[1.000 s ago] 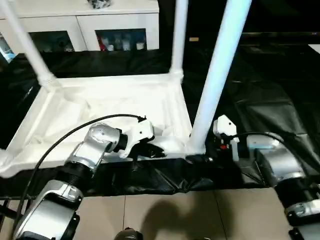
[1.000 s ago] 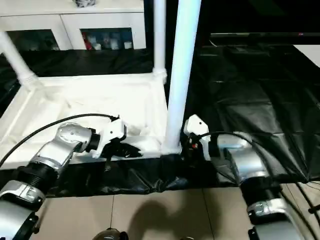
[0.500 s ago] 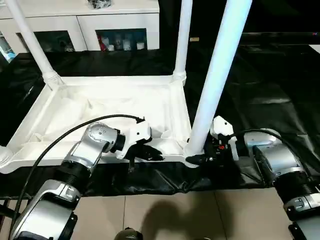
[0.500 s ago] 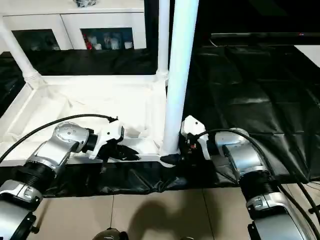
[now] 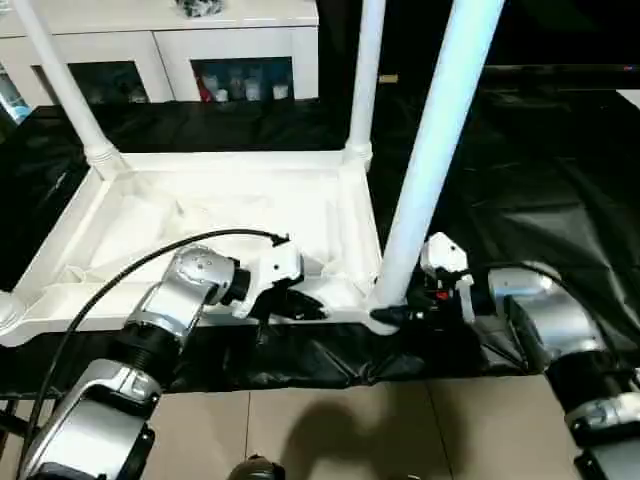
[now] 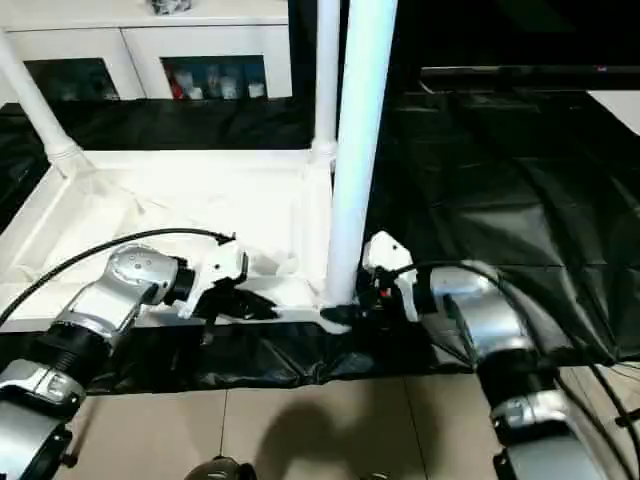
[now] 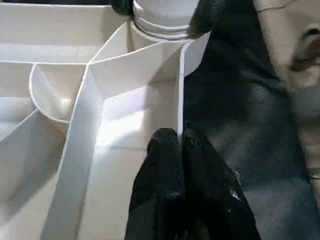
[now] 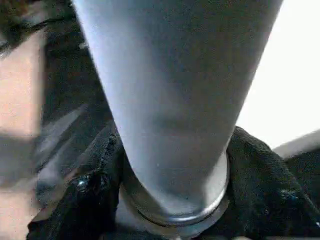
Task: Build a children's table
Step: Rotate leg to tighten
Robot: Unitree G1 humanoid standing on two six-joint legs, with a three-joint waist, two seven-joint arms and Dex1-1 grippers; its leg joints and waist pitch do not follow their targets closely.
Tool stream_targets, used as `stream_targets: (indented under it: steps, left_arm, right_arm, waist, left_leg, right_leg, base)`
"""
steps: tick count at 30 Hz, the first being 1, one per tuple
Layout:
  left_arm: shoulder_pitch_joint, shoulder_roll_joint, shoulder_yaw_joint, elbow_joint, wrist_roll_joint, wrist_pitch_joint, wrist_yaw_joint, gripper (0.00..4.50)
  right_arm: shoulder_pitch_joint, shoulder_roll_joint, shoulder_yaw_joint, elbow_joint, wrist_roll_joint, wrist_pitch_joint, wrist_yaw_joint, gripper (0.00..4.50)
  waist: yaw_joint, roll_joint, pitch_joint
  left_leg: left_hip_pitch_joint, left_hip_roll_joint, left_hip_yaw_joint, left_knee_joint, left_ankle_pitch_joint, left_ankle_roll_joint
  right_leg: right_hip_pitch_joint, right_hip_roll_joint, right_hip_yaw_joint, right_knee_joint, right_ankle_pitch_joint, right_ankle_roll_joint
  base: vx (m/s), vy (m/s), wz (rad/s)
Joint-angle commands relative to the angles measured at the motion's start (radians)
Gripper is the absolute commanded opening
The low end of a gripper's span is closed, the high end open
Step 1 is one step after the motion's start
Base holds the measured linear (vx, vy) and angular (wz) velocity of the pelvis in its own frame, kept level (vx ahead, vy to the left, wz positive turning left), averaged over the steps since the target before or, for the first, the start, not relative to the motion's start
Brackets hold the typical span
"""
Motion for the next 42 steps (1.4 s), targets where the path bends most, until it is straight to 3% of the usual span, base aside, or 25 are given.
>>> stream_targets:
  steps: [1, 2, 3, 4, 6, 11, 12, 14, 18, 22, 28, 35, 36, 42]
  left_arm:
    - [-0.052, -0.041, 0.016, 0.007, 0.024, 0.017, 0.133, 0.0]
    - [-0.068, -0.104, 0.022, 0.032, 0.032, 0.04, 0.228, 0.0]
    - [-0.068, -0.104, 0.022, 0.032, 0.032, 0.04, 0.228, 0.0]
    - [-0.073, -0.157, 0.02, 0.031, 0.036, 0.054, 0.288, 0.0]
    - [-0.072, -0.184, 0.019, 0.023, 0.038, 0.067, 0.317, 0.0]
    - [-0.067, -0.278, -0.01, 0.001, 0.055, 0.085, 0.386, 0.0]
    - [-0.065, -0.283, -0.014, -0.001, 0.058, 0.081, 0.389, 0.0]
    - [-0.062, -0.284, -0.017, -0.002, 0.064, 0.066, 0.389, 0.0]
    - [-0.043, -0.247, -0.016, -0.021, 0.062, 0.034, 0.35, 0.0]
    - [-0.016, -0.199, -0.003, -0.05, 0.045, 0.022, 0.296, 0.0]
    - [0.019, -0.129, 0.016, -0.096, -0.007, 0.028, 0.167, 0.0]
    - [0.035, -0.064, 0.014, -0.117, -0.035, 0.027, 0.051, 0.0]
    - [0.036, -0.059, 0.012, -0.118, -0.037, 0.028, 0.042, 0.0]
    - [0.039, -0.005, -0.001, -0.106, -0.034, 0.012, -0.033, 0.0]
  right_arm:
    - [0.02, 0.065, 0.017, 0.0, -0.017, 0.024, -0.131, 2.63]
    - [0.025, 0.152, -0.028, 0.016, -0.002, 0.014, -0.276, 2.63]
    - [0.025, 0.152, -0.028, 0.016, -0.002, 0.014, -0.276, 2.63]
    - [0.023, 0.216, -0.05, 0.029, -0.002, 0.003, -0.38, 2.63]
    - [0.019, 0.249, -0.054, 0.034, -0.016, -0.002, -0.446, 2.63]
    - [-0.015, 0.377, -0.076, 0.081, -0.016, -0.007, -0.61, 2.63]
    - [-0.016, 0.388, -0.08, 0.079, -0.01, -0.012, -0.612, 3.18]
    - [-0.013, 0.395, -0.088, 0.066, -0.006, -0.02, -0.612, 3.32]
    - [0.008, 0.335, -0.088, 0.027, 0.003, -0.016, -0.534, 3.67]
    - [0.021, 0.234, -0.069, 0.017, -0.032, -0.05, -0.443, 4.05]
    - [0.011, 0.083, -0.035, 0.024, -0.036, -0.086, -0.2, 4.05]
    - [-0.017, -0.001, 0.008, 0.021, 0.013, -0.073, 0.061, 4.05]
    - [-0.02, -0.007, 0.013, 0.024, 0.013, -0.071, 0.078, 3.81]
    - [-0.057, -0.053, 0.053, 0.081, -0.02, -0.078, 0.205, 3.36]
  waist:
    - [-0.01, -0.013, -0.054]
    - [-0.012, -0.01, -0.054]
    - [-0.018, -0.006, -0.053]
    - [-0.022, -0.006, -0.055]
    - [-0.027, -0.001, -0.057]
    - [-0.03, -0.001, -0.064]
    - [-0.028, 0.0, -0.065]
    - [-0.025, 0.0, -0.066]
    - [-0.024, 0.001, -0.069]
    - [-0.022, 0.002, -0.074]
    - [-0.014, 0.0, -0.074]
    - [-0.009, -0.004, -0.071]
    - [-0.009, -0.004, -0.071]
    - [-0.003, -0.005, -0.073]
  left_leg:
    - [0.029, 0.053, -0.032, -0.084, -0.344, -0.007]
    - [0.03, 0.054, -0.034, -0.085, -0.351, -0.015]
    - [0.034, 0.054, -0.033, -0.086, -0.368, -0.03]
    - [0.031, 0.053, -0.036, -0.087, -0.377, -0.036]
    - [0.029, 0.052, -0.037, -0.088, -0.371, -0.034]
    - [0.024, 0.049, -0.031, -0.085, -0.318, -0.011]
    - [0.023, 0.048, -0.03, -0.084, -0.302, 0.001]
    - [0.021, 0.047, -0.028, -0.082, -0.274, 0.021]
    - [0.018, 0.048, -0.029, -0.081, -0.245, 0.035]
    - [0.016, 0.049, -0.027, -0.074, -0.202, 0.059]
    - [0.015, 0.053, -0.022, -0.068, -0.183, 0.091]
    - [0.018, 0.057, -0.023, -0.07, -0.224, 0.082]
    - [0.019, 0.057, -0.023, -0.07, -0.23, 0.077]
    - [0.019, 0.057, -0.024, -0.068, -0.217, 0.073]
  right_leg:
    - [0.032, -0.068, 0.044, -0.093, -0.394, -0.195]
    - [0.031, -0.069, 0.044, -0.093, -0.406, -0.189]
    - [0.023, -0.068, 0.046, -0.098, -0.41, -0.189]
    - [0.029, -0.068, 0.045, -0.097, -0.409, -0.184]
    - [0.03, -0.067, 0.045, -0.096, -0.374, -0.187]
    - [0.034, -0.064, 0.045, -0.089, -0.251, -0.208]
    - [0.037, -0.063, 0.045, -0.089, -0.229, -0.209]
    - [0.04, -0.062, 0.044, -0.086, -0.191, -0.215]
    - [0.046, -0.062, 0.043, -0.082, -0.15, -0.224]
    - [0.053, -0.061, 0.039, -0.073, -0.076, -0.244]
    - [0.054, -0.061, 0.036, -0.068, -0.065, -0.274]
    - [0.049, -0.062, 0.038, -0.072, -0.145, -0.272]
    - [0.049, -0.062, 0.038, -0.072, -0.155, -0.273]
    - [0.047, -0.063, 0.039, -0.069, -0.15, -0.274]
  base:
    - [0.0, 0.0, 0.0]
    - [0.0, 0.0, 0.0]
    - [0.0, 0.0, 0.0]
    - [0.0, 0.0, 0.0]
    - [0.0, 0.0, 0.0]
    - [0.0, 0.0, 0.0]
    - [0.0, 0.0, 0.0]
    - [0.0, 0.0, 0.0]
    - [0.0, 0.0, 0.0]
    - [0.0, 0.0, 0.0]
    - [0.0, 0.0, 0.0]
    - [0.0, 0.0, 0.0]
    - [0.0, 0.0, 0.0]
    - [0.0, 0.0, 0.0]
